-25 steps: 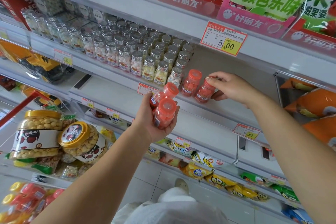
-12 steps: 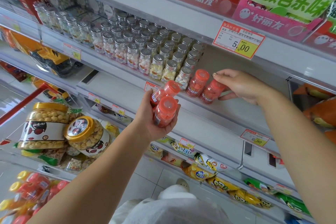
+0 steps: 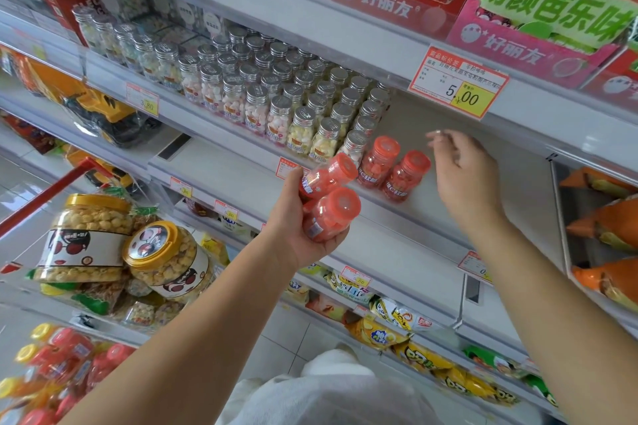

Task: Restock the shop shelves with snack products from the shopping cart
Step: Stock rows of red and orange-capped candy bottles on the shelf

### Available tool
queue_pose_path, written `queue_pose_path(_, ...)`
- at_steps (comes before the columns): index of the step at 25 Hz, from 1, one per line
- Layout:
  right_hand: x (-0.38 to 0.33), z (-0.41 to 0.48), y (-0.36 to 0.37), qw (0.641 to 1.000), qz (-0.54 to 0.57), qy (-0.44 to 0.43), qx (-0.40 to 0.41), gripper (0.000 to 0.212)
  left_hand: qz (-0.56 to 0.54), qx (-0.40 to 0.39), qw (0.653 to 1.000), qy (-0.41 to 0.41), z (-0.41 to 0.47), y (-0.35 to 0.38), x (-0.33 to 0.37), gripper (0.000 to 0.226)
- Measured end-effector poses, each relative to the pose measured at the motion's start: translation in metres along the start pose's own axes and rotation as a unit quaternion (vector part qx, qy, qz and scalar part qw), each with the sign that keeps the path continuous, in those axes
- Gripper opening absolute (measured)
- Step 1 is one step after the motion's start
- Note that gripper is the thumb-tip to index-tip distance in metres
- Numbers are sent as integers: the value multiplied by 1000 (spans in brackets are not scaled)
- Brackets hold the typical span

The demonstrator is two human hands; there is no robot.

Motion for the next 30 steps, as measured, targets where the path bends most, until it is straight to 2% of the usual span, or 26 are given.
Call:
queue_pose_path(1,-16,-16,-6,997,17,-59,40,31,11,10,1000,12,0,2,0,50)
queue_pose_path(2,-30,-32,-5,995,51,-88,15,31,15,13,1000,20,-1,4,0,51)
queue_pose_path(5,-55,-72,23,975,107,-27,-191,35,10,-25,999,27,-3,15,-3,57)
queue_pose_path(6,-53,-78,30,972,94,-12,-214,33,12,-33,999,28,-2,18,-5,59)
queue_pose_path(9,-41,-78,26,967,155,52,-194,24,19,-44,998,36,-3,19,-8,65)
queue_pose_path(12,-18,-66,-4,959,224,107,-138,25,8,-9,999,50,2,6,-7,58)
queue_pose_path(14,-3,-55,-32,974,166,106,-113,30,-16,5,999,50,3,-1,-8,57)
queue_pose_path(16,12,-39,-54,990,36,80,-113,33,-27,-1,999,41,1,0,-11,61)
queue_pose_path(18,21,-19,-61,983,-120,41,-134,37,-24,-9,999,35,2,3,-15,62)
queue_pose_path(19,25,-9,-59,974,-164,28,-151,39,-24,-11,999,34,2,4,-16,62)
queue_pose_path(22,32,15,-43,959,-200,10,-203,40,-29,-15,999,34,2,6,-15,62)
queue_pose_path(24,35,20,-36,968,-138,29,-208,37,-37,-12,999,37,3,3,-13,62)
queue_pose_path(27,46,14,-32,971,58,162,-168,26,-46,-17,998,42,4,-2,-9,62)
queue_pose_path(30,52,20,-26,957,118,222,-144,20,-47,-23,998,38,5,-3,-9,63)
Point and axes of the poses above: each hand's wrist, its own z-axis towards the middle knuckle, its own y-axis out of the palm, x = y × z, the point moved 5 cm from there along z, towards the middle knuckle
